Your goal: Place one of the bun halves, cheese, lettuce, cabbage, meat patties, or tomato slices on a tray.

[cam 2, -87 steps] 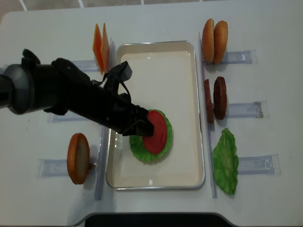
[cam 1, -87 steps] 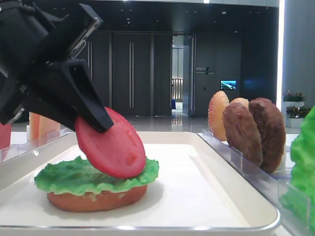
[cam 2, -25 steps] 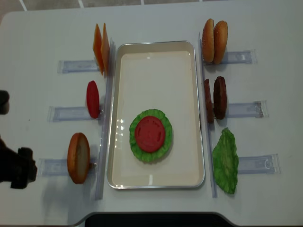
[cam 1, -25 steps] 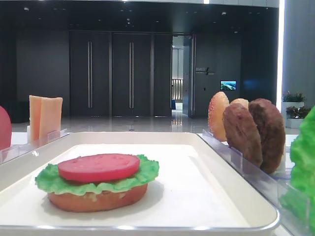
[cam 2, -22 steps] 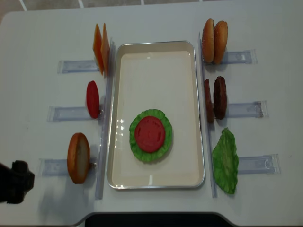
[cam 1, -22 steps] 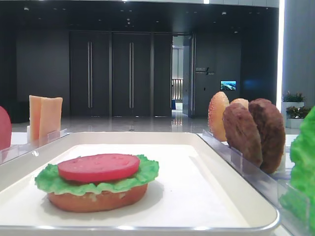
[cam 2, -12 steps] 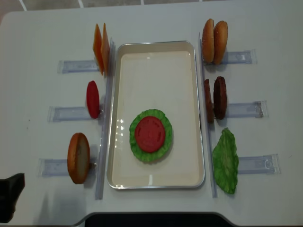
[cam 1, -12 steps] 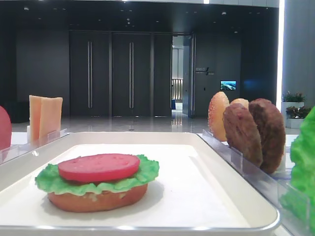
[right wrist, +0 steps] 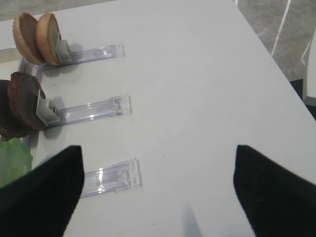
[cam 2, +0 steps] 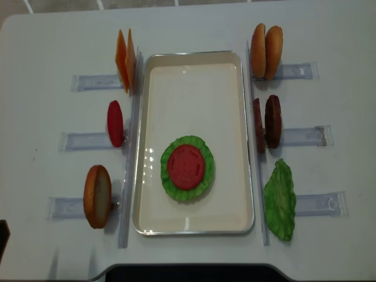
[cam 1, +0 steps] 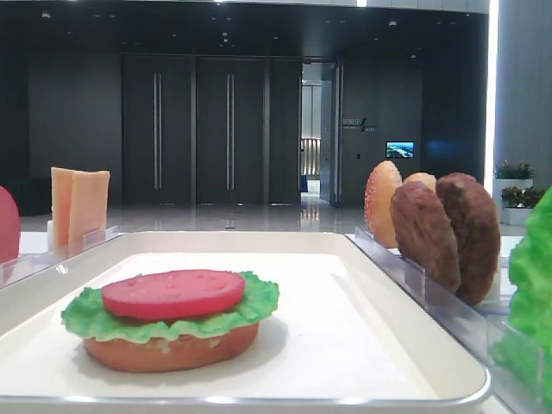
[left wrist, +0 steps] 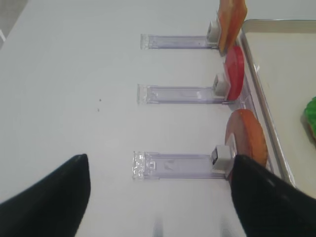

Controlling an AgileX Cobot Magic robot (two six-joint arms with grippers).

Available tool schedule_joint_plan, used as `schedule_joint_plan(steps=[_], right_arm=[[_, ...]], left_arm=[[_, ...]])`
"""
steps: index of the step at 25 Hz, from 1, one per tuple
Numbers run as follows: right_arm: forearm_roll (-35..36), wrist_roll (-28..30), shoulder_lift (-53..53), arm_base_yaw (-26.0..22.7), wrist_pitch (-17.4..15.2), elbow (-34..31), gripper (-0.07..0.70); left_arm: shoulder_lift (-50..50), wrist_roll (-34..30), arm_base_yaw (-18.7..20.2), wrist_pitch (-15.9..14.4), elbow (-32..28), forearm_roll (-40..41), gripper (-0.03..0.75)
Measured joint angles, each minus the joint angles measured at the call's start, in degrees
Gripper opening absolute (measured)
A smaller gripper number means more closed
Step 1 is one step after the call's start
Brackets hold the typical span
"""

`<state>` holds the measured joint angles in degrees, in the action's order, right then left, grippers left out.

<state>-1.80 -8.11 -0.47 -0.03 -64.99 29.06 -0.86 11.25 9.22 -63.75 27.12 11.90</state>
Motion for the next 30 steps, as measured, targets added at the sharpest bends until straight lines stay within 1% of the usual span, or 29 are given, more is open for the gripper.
schedule_joint_plan(steps=[30], right_arm=[[0.0,0.0,0.0,0.0,0.0,0.0,0.585]], left_arm=[[0.0,0.0,0.0,0.0,0.0,0.0,0.692]])
